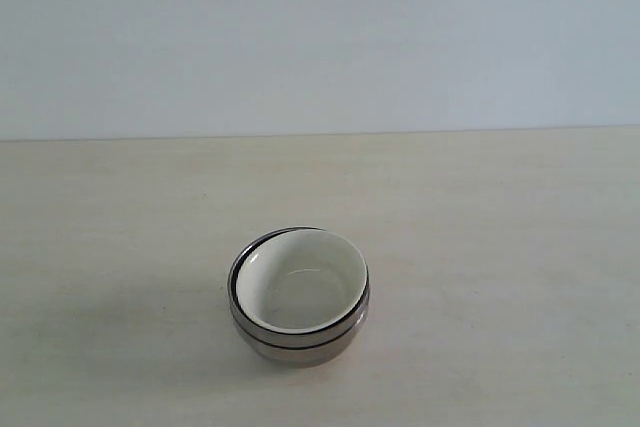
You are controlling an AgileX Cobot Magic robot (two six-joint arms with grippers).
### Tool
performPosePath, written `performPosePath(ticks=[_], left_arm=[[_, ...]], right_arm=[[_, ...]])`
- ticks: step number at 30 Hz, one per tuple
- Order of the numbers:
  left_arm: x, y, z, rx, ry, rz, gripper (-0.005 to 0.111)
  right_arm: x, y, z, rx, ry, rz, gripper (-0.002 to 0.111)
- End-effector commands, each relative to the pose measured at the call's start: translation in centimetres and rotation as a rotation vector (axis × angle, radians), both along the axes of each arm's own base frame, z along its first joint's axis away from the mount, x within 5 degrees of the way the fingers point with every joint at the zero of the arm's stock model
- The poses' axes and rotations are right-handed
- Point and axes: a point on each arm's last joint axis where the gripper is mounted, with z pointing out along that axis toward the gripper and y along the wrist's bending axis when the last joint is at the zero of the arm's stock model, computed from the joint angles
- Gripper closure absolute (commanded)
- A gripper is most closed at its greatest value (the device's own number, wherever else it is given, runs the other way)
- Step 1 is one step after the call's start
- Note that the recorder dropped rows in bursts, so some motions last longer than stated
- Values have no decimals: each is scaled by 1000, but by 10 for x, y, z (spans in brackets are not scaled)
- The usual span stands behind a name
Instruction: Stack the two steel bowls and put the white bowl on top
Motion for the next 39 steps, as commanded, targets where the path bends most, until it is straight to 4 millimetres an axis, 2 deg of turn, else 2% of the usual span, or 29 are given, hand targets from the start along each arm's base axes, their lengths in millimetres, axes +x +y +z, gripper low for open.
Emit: performPosePath(ticks=[1,7,39], left_arm=[[0,0,-1,-2,2,1,103],[0,0,-1,-2,2,1,103],[0,0,-1,-2,2,1,103]], right_arm=[[0,0,1,3,-7,2,108],[0,1,1,52,-6,-3,108],[0,1,1,52,-6,-3,108]])
